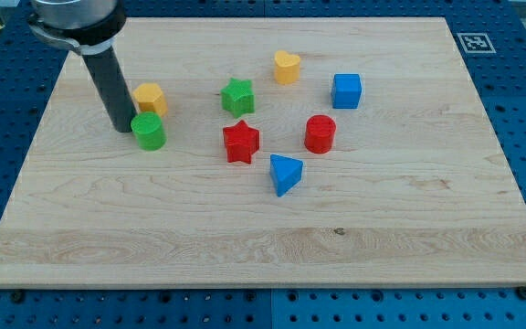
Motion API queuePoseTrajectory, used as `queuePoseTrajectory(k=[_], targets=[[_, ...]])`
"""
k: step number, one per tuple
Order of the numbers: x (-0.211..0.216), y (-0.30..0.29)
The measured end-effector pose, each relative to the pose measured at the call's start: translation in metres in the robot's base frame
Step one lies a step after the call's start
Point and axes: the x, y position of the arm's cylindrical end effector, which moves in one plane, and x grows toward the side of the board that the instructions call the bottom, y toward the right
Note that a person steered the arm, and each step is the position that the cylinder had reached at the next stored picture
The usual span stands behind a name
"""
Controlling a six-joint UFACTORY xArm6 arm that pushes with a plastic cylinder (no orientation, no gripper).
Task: Slide the green circle towards the bottom center
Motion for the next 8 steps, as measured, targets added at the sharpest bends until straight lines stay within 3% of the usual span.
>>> queuePoseTrajectory(k=[4,8], targets=[[-0.007,0.05],[0.083,0.063]])
